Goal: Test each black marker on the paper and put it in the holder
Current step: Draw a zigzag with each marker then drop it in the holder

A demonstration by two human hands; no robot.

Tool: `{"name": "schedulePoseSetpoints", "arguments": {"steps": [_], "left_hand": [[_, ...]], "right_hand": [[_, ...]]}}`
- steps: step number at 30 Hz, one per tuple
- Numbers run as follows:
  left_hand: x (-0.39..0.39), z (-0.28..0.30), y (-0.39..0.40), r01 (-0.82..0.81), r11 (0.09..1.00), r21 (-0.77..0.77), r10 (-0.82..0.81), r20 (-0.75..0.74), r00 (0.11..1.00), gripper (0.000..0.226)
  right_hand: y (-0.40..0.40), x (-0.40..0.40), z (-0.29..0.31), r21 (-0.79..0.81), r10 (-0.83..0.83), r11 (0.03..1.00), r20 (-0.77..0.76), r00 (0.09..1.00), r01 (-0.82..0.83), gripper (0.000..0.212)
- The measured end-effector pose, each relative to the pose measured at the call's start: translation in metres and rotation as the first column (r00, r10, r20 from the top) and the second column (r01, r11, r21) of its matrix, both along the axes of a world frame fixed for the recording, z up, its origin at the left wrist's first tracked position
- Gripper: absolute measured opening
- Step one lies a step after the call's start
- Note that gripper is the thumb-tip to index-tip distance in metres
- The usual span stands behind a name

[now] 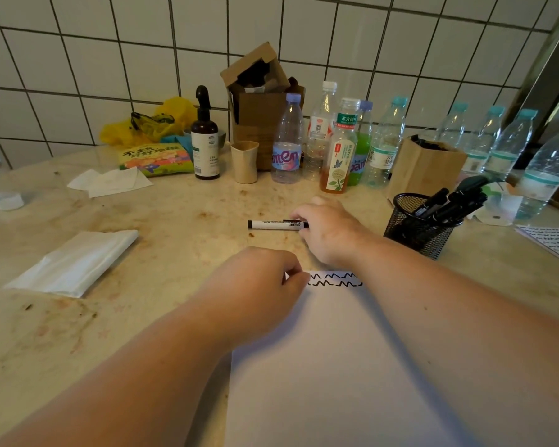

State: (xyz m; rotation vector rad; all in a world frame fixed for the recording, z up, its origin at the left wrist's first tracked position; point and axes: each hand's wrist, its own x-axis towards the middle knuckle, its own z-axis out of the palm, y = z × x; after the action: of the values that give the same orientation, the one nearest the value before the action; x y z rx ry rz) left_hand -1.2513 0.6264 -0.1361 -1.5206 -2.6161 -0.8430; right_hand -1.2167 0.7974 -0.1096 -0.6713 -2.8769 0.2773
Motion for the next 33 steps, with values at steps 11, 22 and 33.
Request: {"name": "schedulePoseSetpoints", "arguments": {"steps": [11, 22, 33], "left_hand": [[-0.001, -0.002, 0.001, 0.014, 1.0, 0.006, -0.014, -0.026, 1.0, 0.028], [0.002, 0.001, -0.001, 0.013, 1.0, 0.005, -0.013, 0.011, 1.0, 0.024], [0.001, 0.005, -0.003, 0.034, 0.994, 0.101, -0.044, 0.099, 0.994, 0.024]], "right_hand": [[0.009, -0.013, -0.02, 0.001, -0.106, 0.994, -0.065, 0.992, 0.106, 0.036], [-0.009, -0.002, -0.002, -0.077, -0.204, 0.977, -0.062, 0.977, 0.199, 0.02], [-0.022, 0.106, 0.016, -0.848, -0.371, 0.402, -0.496, 0.785, -0.346, 0.003]]}}
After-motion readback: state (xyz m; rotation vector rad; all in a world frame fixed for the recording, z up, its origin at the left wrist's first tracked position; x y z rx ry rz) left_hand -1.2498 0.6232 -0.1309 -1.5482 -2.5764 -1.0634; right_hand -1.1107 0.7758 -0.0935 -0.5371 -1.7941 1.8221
